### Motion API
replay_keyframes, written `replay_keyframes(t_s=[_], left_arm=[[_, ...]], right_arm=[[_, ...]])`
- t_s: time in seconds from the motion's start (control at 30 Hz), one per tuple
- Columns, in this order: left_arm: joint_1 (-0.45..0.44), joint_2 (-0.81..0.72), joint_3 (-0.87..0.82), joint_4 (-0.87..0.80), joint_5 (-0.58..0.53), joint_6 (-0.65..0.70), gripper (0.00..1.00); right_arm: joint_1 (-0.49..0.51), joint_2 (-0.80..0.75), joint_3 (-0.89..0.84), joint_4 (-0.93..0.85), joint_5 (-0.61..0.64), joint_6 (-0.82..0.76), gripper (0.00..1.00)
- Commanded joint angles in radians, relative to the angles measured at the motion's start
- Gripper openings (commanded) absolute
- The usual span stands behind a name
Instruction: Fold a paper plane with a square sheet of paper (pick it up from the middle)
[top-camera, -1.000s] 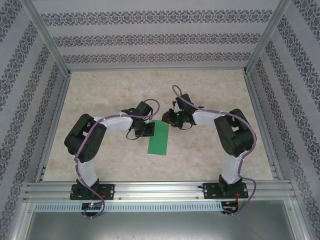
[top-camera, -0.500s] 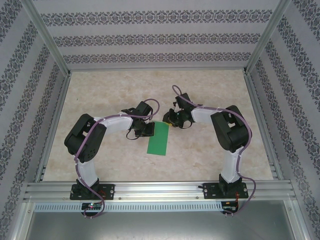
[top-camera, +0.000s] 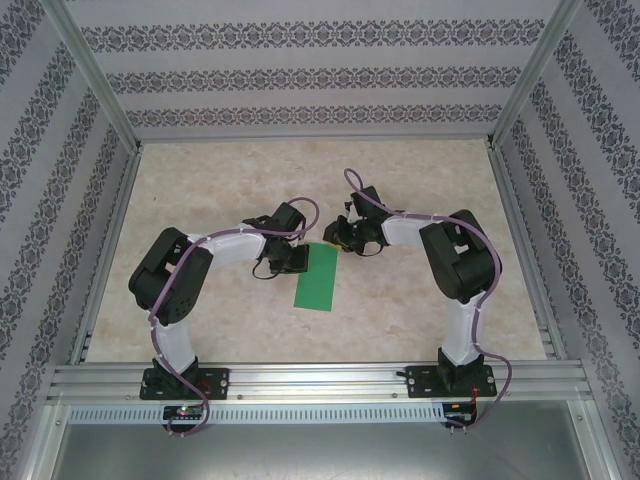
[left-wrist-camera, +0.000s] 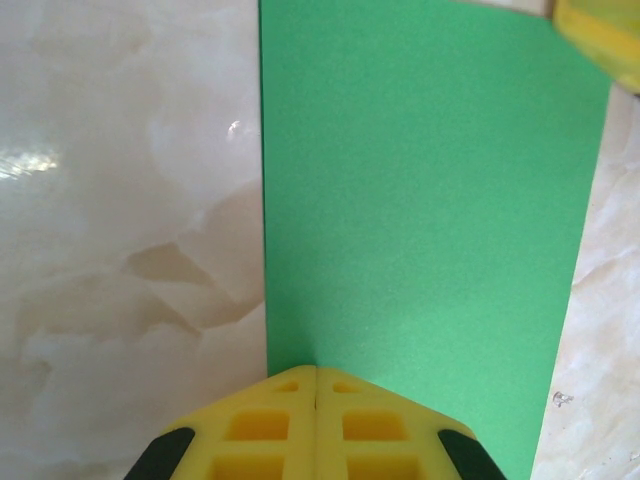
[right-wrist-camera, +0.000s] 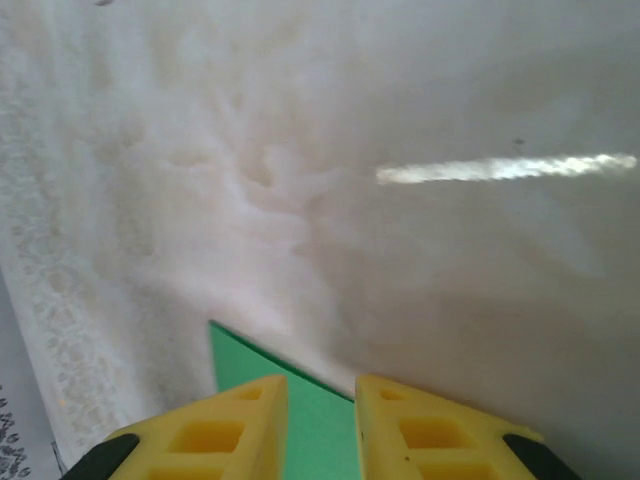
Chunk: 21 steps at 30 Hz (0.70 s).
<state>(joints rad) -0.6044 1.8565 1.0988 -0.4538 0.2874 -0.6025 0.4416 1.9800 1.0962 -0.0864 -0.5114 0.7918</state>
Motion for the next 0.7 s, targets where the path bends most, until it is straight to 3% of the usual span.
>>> replay_keyframes(t_s=[0.0,0.27,0.57,0.67], left_arm=[[-0.012,0.013,0.001,-0.036,0.007,0.007,0.0],[-0.027,-0.034,-0.002,0.004,0.059,-0.05,0.0],[-0.03,-0.202,-0.026,-0.008,-0.056,-0.079,0.24],[-0.028,-0.24,-0.05,-0.018,-0.108,-0.081,0.26]], right_arm=[[-0.014,0.026,0.003,0.012,0.0,-0.003,0.25],[-0.018,-0.071,0.054,-0.088,0.004,-0.078,0.29],[0.004,-0.334,-0.103,-0.163,0.11,-0.091,0.44],[0.038,-0.376,-0.167,-0.164,0.145,-0.069,0.45]])
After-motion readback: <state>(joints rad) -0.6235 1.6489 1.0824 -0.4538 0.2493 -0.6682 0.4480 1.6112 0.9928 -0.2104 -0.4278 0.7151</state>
